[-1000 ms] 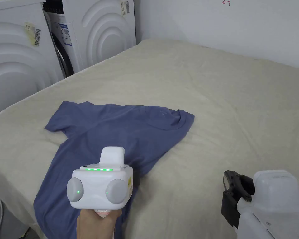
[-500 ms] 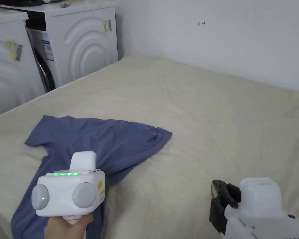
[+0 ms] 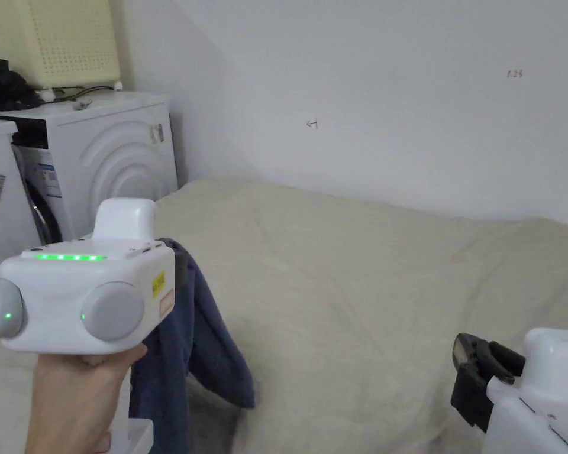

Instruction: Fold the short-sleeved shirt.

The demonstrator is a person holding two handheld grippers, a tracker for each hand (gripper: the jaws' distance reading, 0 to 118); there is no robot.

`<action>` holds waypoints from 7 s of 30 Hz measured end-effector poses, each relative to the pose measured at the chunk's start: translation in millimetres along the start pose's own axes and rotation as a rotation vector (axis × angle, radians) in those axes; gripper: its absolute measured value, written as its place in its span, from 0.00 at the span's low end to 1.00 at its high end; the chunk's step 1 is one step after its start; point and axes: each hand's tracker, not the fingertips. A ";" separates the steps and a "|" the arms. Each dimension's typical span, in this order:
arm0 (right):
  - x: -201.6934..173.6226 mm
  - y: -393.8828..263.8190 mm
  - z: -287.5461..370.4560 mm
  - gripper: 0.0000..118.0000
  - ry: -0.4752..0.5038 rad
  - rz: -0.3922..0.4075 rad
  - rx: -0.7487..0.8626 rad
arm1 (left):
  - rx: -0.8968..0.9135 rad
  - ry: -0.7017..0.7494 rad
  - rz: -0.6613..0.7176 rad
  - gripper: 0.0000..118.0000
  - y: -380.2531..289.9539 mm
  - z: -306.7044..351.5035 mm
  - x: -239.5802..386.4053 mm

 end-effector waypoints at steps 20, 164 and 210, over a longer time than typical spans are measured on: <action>142.0 36.3 144.9 0.00 -0.440 -0.073 0.201 | 0.155 -0.703 -0.416 0.05 21.9 75.5 298.1; 250.3 298.1 -55.6 0.02 -0.068 -0.074 -0.187 | 0.164 -0.504 -0.293 0.00 135.1 -8.2 252.2; 397.4 397.2 -165.5 0.02 -0.243 -0.211 -0.109 | 0.200 -0.166 -0.234 0.00 250.8 -260.0 225.1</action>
